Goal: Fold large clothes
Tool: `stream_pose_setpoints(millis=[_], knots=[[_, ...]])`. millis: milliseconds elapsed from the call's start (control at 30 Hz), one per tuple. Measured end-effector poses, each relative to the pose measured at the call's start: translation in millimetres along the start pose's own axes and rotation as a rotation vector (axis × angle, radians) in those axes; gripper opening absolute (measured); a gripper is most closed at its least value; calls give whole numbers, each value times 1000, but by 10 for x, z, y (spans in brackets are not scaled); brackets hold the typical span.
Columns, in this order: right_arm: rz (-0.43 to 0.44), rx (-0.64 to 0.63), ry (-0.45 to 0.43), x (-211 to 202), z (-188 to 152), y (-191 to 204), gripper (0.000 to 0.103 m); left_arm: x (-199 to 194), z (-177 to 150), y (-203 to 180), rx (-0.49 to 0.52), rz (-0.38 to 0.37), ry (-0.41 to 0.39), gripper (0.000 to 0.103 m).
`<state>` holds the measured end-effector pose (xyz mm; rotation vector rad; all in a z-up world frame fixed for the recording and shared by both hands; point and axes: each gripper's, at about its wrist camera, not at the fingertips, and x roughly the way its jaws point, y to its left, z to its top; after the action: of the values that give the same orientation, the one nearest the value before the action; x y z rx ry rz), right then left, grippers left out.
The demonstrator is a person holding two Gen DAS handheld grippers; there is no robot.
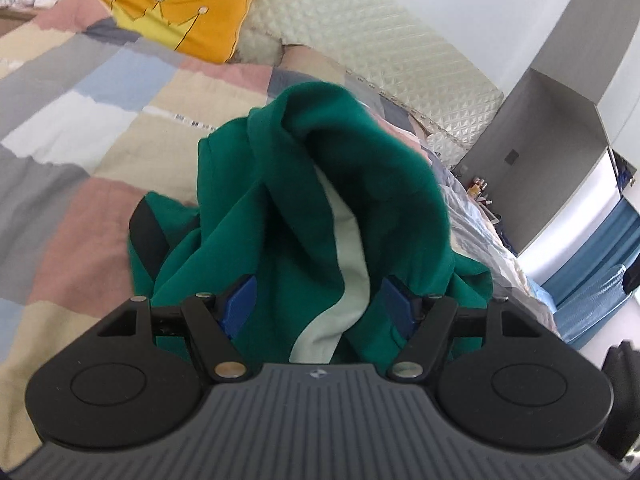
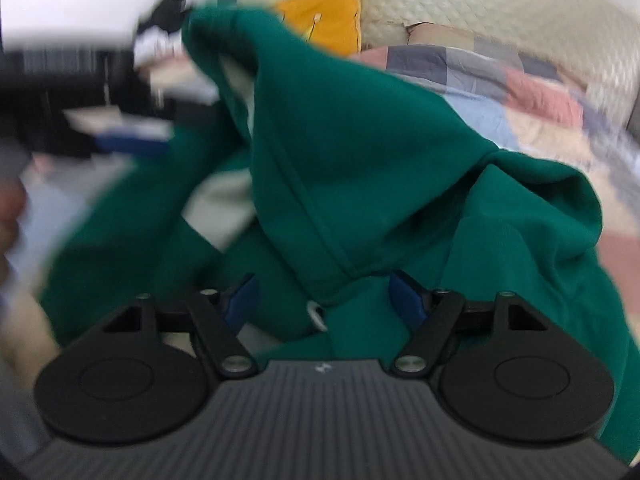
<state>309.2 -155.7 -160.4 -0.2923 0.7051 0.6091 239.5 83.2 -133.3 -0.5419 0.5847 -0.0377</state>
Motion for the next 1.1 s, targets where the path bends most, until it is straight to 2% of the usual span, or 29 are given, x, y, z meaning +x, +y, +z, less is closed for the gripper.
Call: stream_pose_setpoints(millis=[33,67,167,267,433,533,767,867,967,1100], knots=[[-24,-7,0,33,0,-6,58,23,4,27,-12,-4,3,74],[-31,3,-4,38,14,-26,45,45,3,49,-22,-7,4,74],[-23,89,-34,-23,88,-192,31,111,-8,89,-33,1,9,74],[-15,188,-101,-168,136,-376,24,157,-38,82,-22,-13,7,74],[-23,349,-272,-566,261,-744,21,213,-83,-27,25,-54,12,74],[3,459,-321,-681,277,-1022,20,255,-104,-121,70,-56,5,75],[87,589,-422,-701,344,-1343,19,433,-95,-325,163,0,-31,75],[107,602,-485,-794,318,-1380,19,547,-83,-367,191,52,-47,75],[101,631,-486,-816,266,-1434,19,685,-80,-402,227,127,-61,75],[39,607,-394,-684,196,-1421,20,815,-70,-351,240,197,-50,74]])
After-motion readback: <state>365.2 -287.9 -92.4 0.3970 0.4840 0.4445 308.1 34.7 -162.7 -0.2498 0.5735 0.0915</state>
